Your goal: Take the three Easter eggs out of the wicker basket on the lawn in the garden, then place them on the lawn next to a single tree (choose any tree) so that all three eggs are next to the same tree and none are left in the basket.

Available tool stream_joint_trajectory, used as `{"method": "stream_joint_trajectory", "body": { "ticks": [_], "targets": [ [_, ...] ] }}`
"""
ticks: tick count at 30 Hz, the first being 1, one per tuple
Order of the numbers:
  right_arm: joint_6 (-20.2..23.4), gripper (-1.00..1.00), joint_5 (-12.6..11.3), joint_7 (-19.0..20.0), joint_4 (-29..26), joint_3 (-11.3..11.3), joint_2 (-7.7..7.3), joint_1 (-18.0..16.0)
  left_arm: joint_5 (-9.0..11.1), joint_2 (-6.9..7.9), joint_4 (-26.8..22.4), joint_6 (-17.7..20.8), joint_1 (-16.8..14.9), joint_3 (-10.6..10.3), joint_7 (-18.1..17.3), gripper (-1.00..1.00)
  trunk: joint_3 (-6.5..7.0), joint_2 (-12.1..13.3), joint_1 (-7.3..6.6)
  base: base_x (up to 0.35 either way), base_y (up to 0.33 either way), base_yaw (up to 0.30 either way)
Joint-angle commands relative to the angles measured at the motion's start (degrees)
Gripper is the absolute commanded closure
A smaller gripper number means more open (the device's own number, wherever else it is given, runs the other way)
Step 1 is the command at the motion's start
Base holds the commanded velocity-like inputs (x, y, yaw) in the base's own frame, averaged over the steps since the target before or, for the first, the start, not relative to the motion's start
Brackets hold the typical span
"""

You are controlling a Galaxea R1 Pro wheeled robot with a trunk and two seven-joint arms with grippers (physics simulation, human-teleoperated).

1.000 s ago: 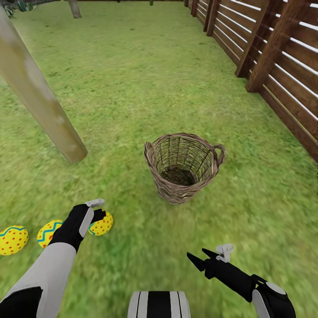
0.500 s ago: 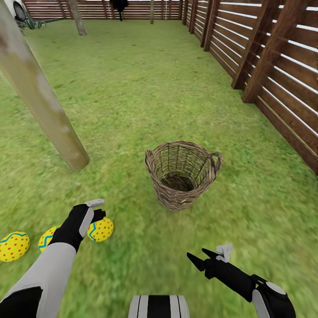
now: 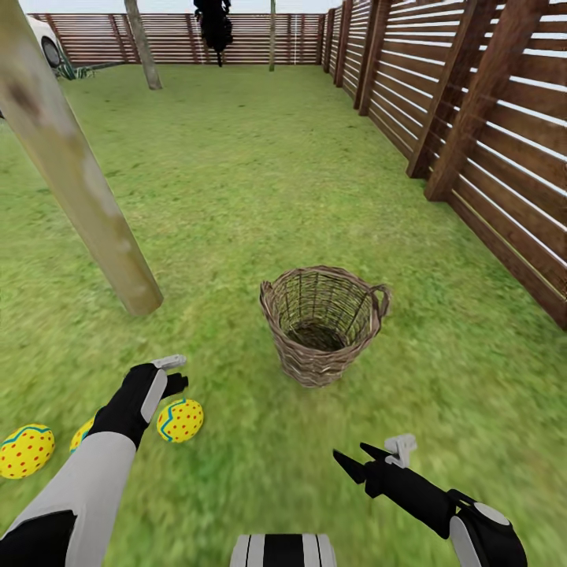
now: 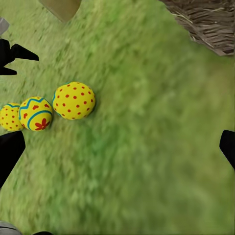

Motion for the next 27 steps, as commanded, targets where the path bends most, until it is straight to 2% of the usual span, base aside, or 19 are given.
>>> {"method": "stream_joint_trajectory", "body": {
  "ticks": [1, 16, 27],
  "targets": [
    [0.42, -1.0, -0.37, 0.07, -0.02, -0.05, 0.0, -0.02, 0.61, 0.0, -0.05, 0.2, -0.04, 0.04, 0.43, -1.0, 0.19, 0.0, -0.03, 0.0, 0.0, 0.0],
    [0.42, -1.0, -0.41, 0.07, -0.02, -0.05, 0.0, -0.02, 0.69, -0.07, 0.0, 0.33, -0.07, 0.02, 0.34, -1.0, 3.51, 0.2, -0.42, -0.003, 0.0, 0.0],
    [0.42, -1.0, -0.45, 0.13, -0.02, -0.05, 0.0, -0.02, 0.74, -0.09, -0.05, 0.33, -0.07, 0.01, 0.34, -1.0, 5.95, 0.35, -0.7, -0.113, 0.0, 0.0]
  ]
}}
